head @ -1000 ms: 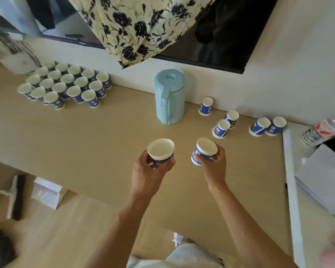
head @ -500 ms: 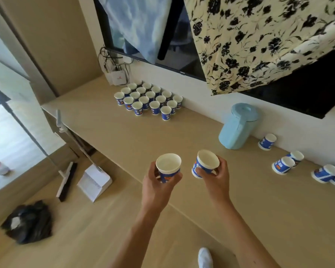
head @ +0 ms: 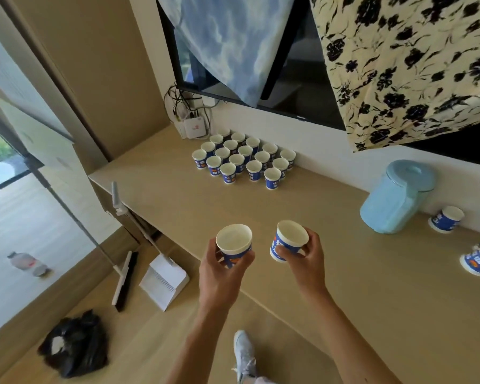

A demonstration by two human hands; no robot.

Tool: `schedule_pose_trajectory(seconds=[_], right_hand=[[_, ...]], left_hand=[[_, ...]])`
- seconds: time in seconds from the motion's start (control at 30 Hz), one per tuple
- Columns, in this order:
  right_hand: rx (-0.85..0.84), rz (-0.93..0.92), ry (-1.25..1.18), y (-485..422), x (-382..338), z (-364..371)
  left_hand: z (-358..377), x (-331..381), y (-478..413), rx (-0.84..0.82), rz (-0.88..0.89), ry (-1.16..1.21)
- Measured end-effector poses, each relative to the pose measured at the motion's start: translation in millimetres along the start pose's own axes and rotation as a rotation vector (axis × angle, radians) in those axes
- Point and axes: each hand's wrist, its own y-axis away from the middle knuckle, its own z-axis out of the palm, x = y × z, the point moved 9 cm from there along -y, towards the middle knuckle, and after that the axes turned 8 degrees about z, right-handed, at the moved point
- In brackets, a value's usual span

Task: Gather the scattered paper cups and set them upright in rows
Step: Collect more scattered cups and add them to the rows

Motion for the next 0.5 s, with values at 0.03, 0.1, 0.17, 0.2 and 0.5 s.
schedule_pose_trajectory(seconds=[0.03, 0.1, 0.17, 0.2, 0.5], right_hand=[[0.005, 0.012, -0.009, -11.3, 3.8, 8.5], [0.022, 0.038, -0.031, -39.5, 11.7, 27.7], [0.038, 0.055, -0.052, -66.5, 15.9, 47.5], [0.044, 0.062, -0.059, -79.8, 17.1, 58.1], [0.073, 0.092, -0.054, -156.2, 14.3, 130.3]], left_hand=[[-1.6, -3.9, -13.8, -0.007, -0.001, -0.013], [-5.2, -10.7, -46.3, -0.014, 0.001, -0.057], [-10.5, -14.8, -79.0, -0.019, -0.002, -0.092], [-13.3, -17.3, -95.9, -0.024, -0.006, -0.103], [-10.4, -25.4, -213.3, -0.097, -0.040, -0.132]])
